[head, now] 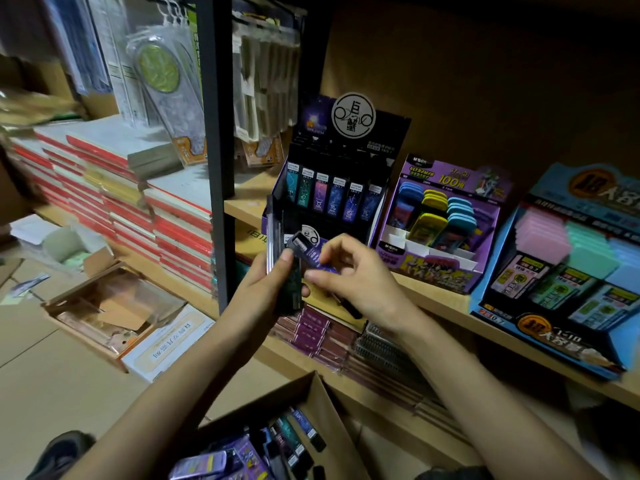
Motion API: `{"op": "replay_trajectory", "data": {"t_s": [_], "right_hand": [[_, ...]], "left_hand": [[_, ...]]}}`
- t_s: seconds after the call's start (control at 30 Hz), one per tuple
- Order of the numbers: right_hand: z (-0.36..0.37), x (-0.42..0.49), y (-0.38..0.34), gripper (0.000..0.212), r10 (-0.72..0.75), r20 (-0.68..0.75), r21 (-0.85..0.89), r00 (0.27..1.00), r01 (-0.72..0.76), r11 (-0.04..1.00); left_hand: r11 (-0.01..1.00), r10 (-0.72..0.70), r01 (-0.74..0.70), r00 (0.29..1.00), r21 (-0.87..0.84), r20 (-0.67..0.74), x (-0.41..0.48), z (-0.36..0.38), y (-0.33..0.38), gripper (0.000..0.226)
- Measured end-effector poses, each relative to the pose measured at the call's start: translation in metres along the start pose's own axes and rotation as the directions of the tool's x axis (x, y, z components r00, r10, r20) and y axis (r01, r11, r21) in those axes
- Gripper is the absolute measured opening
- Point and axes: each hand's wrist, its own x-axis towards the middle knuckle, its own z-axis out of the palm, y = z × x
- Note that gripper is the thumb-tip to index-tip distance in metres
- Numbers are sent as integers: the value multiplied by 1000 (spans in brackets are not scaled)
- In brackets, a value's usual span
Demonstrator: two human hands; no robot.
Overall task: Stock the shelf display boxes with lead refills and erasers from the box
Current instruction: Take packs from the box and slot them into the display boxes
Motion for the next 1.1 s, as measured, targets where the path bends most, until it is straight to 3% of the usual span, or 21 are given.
{"op": "replay_trajectory", "data": {"t_s": [0.13, 0.27, 0.4, 0.5, 0.63, 0.7, 0.8, 0.93, 1.0, 1.1], "right_hand": [[3, -1, 3, 23, -28, 13, -186, 1000, 30, 982], [2, -2, 1, 28, -21, 121, -342, 992, 61, 938], [-16, -2, -5, 44, 186, 195, -129, 963, -163, 978], [-29, -1, -6, 36, 233, 147, 48, 961, -242, 969], [-23, 3, 0, 23, 287, -155, 457, 945, -189, 869], [-21, 4, -1, 19, 278, -294, 494, 914, -103, 863], [-27, 7, -13, 17, 142, -408, 287, 902, -21, 958], [-58, 20, -47, 21, -118, -507, -88, 854, 84, 993], [-75, 30, -61, 25, -215, -477, -333, 852, 51, 942], [-92, 47, -73, 28, -306, -374, -621, 875, 8, 783]], "left_hand": [[999, 14, -12, 999, 39, -50, -1, -1, 3, 40], [990, 77, -71, 996, 123, -40, -3, -3, 3, 32], [994, 77, -72, 995, 85, -57, -1, -5, 4, 29], [996, 81, -78, 994, 38, -78, 2, -8, 7, 26], [997, 67, -65, 996, 30, -59, 2, -8, 12, 37], [996, 61, -58, 997, 61, -47, 1, -4, 10, 38], [995, 70, -67, 997, 67, -37, 1, 0, 8, 43], [995, 99, -99, 995, -5, -25, 5, -5, 11, 26], [993, 116, -116, 993, -15, -16, 7, -7, 12, 21], [992, 127, -127, 992, 3, -9, 7, -7, 13, 18]]}}
